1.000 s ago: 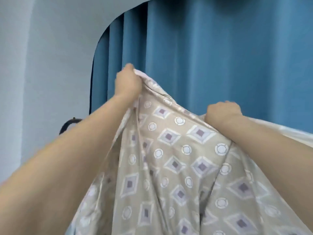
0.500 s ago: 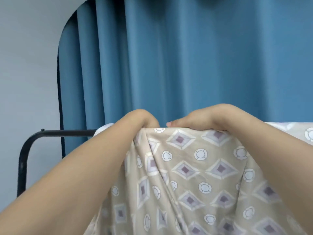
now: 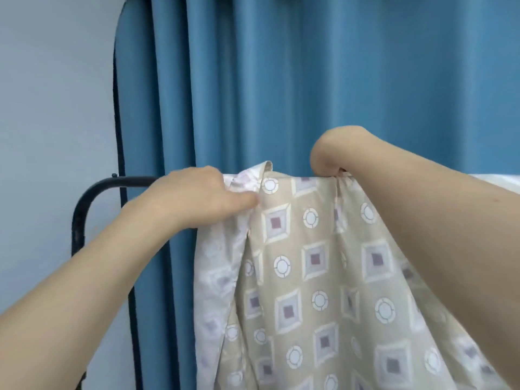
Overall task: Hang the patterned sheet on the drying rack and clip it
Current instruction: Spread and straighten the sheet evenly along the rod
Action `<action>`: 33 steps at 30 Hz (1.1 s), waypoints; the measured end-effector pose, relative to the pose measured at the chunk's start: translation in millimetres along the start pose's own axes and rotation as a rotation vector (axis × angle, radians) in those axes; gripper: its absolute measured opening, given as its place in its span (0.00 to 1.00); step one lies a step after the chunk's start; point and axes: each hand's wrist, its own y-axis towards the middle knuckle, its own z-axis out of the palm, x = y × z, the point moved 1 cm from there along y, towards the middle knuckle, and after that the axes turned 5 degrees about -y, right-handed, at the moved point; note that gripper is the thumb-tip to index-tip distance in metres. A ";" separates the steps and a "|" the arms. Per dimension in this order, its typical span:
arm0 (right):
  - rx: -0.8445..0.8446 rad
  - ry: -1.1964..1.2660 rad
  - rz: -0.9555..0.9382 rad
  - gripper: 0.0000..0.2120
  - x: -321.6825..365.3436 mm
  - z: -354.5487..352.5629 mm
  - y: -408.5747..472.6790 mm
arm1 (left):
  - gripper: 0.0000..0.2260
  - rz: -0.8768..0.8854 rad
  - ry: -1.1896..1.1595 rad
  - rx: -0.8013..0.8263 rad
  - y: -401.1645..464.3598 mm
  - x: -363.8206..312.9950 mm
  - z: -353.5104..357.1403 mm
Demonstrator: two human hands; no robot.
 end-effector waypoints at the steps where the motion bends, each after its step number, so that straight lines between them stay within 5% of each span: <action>1: -0.009 -0.009 0.020 0.13 8.1 -3.7 0.5 | 0.30 -0.047 0.021 0.101 -7.6 8.3 13.0; 5: 0.050 0.037 0.070 0.12 16.8 -1.1 11.8 | 0.38 -0.203 -0.164 0.601 -16.9 41.0 81.9; 8: 0.094 0.089 0.067 0.11 14.9 3.0 13.2 | 0.30 -0.319 -0.433 0.711 -15.8 58.9 121.1; 11: 0.146 0.069 0.064 0.12 10.3 12.4 18.6 | 0.18 -0.457 -0.941 0.518 -13.2 71.9 117.6; 14: 0.168 0.115 0.102 0.10 5.2 16.4 23.5 | 0.13 -0.516 -1.534 0.083 -4.0 74.6 80.1; 17: 0.137 0.182 0.136 0.09 12.5 10.7 23.5 | 0.13 -0.415 -1.749 -0.347 15.6 75.1 33.4; 21: 0.080 0.141 0.110 0.06 32.7 2.1 27.4 | 0.19 -0.265 -1.222 -0.852 43.4 83.8 -11.2; 27: 0.041 0.093 0.131 0.09 41.6 -3.1 37.7 | 0.13 0.087 -0.318 -0.883 105.2 109.3 -61.3; 30: 0.067 0.130 0.189 0.10 39.4 -6.6 41.7 | 0.14 0.077 0.071 -0.754 143.6 128.3 -71.3; 33: 0.108 0.090 0.199 0.07 45.4 -18.8 37.6 | 0.15 0.025 0.159 -0.240 170.7 147.4 -42.2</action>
